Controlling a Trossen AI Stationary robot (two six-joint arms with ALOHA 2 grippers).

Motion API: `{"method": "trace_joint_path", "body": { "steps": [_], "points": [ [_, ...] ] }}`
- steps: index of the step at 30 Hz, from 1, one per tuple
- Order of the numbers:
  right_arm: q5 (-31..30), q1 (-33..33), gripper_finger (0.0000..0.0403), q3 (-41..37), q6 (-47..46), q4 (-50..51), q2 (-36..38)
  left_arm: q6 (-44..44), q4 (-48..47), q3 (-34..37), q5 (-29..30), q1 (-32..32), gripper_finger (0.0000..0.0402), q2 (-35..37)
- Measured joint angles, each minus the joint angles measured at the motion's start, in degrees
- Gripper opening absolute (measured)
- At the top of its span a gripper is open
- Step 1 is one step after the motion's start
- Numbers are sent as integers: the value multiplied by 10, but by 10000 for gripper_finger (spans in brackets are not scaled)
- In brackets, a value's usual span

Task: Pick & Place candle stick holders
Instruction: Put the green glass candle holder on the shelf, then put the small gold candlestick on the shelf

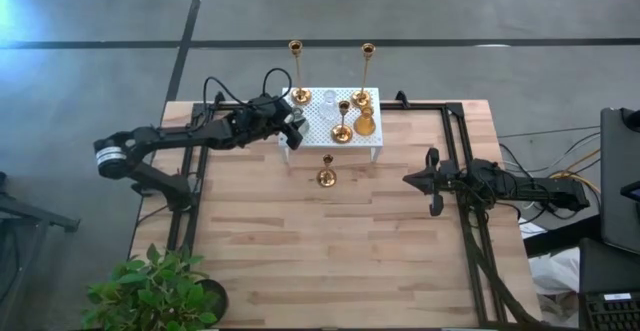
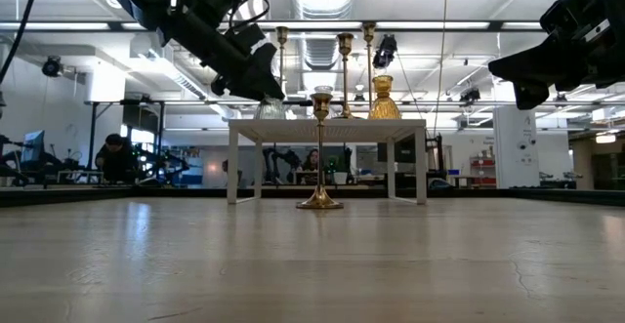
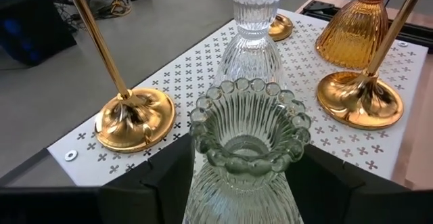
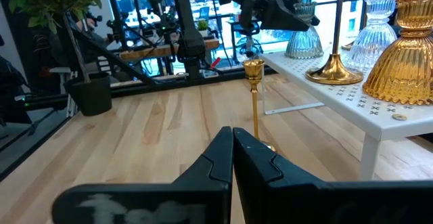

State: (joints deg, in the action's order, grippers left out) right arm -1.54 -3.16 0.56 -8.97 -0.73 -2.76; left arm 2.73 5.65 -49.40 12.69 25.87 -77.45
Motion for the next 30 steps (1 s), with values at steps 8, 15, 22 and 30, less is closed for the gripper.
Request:
{"method": "trace_joint_path", "body": {
  "steps": [8,15,22,30],
  "points": [
    [0,0,8,0,0,0,0,-9,-39,-5,0,0,222,37],
    [0,0,8,0,0,0,0,-9,-151,-4,-4,0,223,82],
    [0,0,8,0,0,0,0,-7,-286,-4,-116,0,223,156],
    [0,0,8,0,0,0,0,-3,-319,0,-357,-25,223,201]
  ]
}}
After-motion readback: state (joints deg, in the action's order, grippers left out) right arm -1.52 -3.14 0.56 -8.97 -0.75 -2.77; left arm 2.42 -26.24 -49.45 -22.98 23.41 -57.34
